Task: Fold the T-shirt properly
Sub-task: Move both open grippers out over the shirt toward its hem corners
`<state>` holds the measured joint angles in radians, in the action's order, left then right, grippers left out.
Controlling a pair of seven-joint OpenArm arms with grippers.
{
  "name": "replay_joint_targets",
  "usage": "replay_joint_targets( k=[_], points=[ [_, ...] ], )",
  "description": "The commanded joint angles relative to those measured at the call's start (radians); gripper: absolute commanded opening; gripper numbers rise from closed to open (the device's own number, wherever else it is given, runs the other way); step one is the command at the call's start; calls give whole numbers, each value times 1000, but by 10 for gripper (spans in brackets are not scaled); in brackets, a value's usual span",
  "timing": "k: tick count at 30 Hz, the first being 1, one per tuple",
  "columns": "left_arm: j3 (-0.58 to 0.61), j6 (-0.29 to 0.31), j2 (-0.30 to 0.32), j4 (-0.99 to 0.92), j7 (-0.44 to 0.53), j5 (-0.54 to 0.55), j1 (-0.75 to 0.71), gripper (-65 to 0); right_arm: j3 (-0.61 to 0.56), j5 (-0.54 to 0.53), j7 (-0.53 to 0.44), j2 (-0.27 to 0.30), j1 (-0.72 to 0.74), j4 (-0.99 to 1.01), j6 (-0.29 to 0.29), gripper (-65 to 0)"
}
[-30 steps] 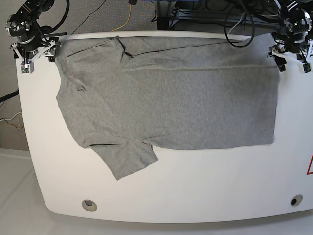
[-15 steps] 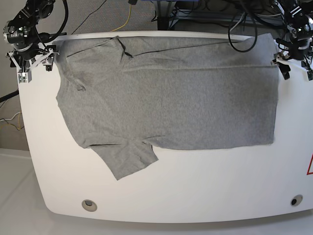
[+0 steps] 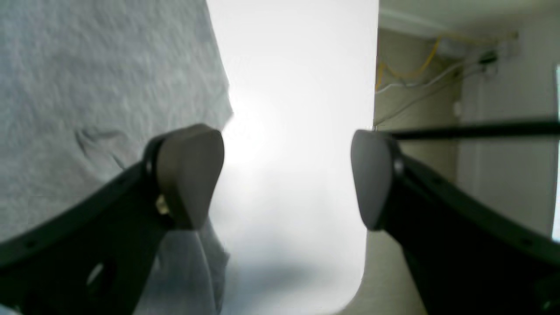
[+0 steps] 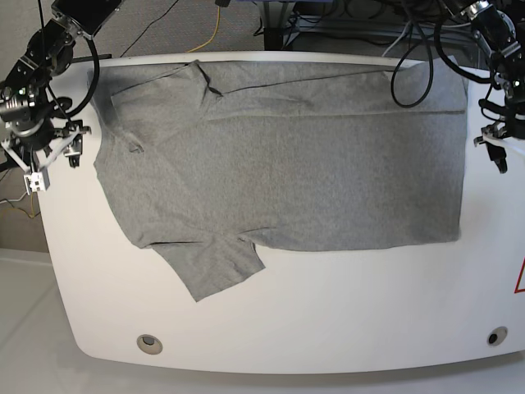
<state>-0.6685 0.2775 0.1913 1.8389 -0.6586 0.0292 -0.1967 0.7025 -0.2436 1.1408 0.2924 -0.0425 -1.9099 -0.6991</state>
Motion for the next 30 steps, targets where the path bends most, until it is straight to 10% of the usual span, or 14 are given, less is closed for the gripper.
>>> replay_joint_targets(
  k=[1,30],
  points=[
    [22,1,12,17,21,-33,44,-228,-30,-7,-6,44,54,13,1,-179],
    [155,1,7,-345,115,-266,319,-228,-355,152,-117,54,373,433,1,-178]
  ],
)
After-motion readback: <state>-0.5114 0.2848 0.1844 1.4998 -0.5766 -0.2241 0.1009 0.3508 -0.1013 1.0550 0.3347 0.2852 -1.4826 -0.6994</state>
